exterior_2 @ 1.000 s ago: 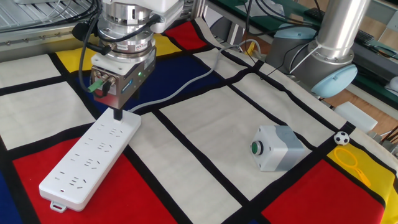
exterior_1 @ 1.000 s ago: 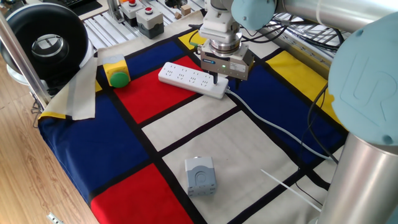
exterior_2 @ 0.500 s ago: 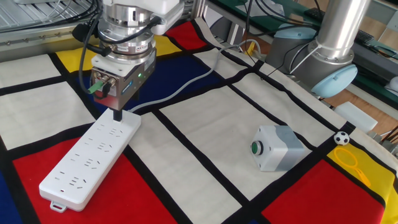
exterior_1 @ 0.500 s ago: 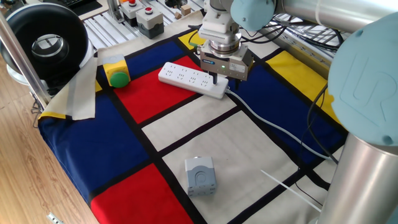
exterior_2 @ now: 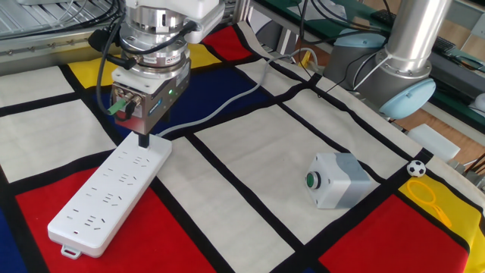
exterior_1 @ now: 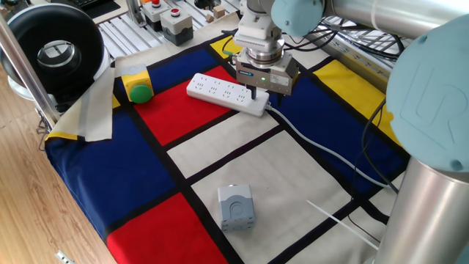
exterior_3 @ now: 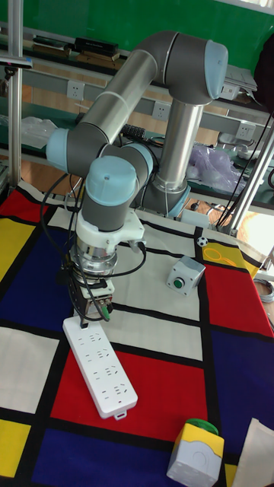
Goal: Turn on the power strip by pressing the button
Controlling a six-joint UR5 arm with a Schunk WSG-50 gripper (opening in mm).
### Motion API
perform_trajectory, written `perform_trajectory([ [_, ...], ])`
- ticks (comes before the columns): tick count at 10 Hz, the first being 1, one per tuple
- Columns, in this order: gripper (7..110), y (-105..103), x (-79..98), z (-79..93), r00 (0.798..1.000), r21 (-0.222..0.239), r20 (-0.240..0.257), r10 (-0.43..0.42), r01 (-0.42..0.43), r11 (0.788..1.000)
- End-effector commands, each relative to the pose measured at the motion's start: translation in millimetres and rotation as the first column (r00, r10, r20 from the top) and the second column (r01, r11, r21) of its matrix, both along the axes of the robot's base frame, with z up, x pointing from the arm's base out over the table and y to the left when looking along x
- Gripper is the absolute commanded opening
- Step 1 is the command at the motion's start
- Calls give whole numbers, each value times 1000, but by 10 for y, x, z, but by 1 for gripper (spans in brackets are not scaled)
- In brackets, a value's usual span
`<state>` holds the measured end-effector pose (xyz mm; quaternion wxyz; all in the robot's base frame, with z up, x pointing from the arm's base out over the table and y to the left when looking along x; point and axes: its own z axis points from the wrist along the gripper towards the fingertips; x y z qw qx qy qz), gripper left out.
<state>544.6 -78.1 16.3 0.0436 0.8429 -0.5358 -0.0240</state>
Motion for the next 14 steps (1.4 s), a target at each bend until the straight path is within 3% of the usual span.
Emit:
perform_trajectory([
  [1, 66, 34, 4, 9, 1000, 11, 0, -11, 11, 1000],
  [14, 66, 14, 30, -9, 1000, -3, 6, -10, 10, 1000],
])
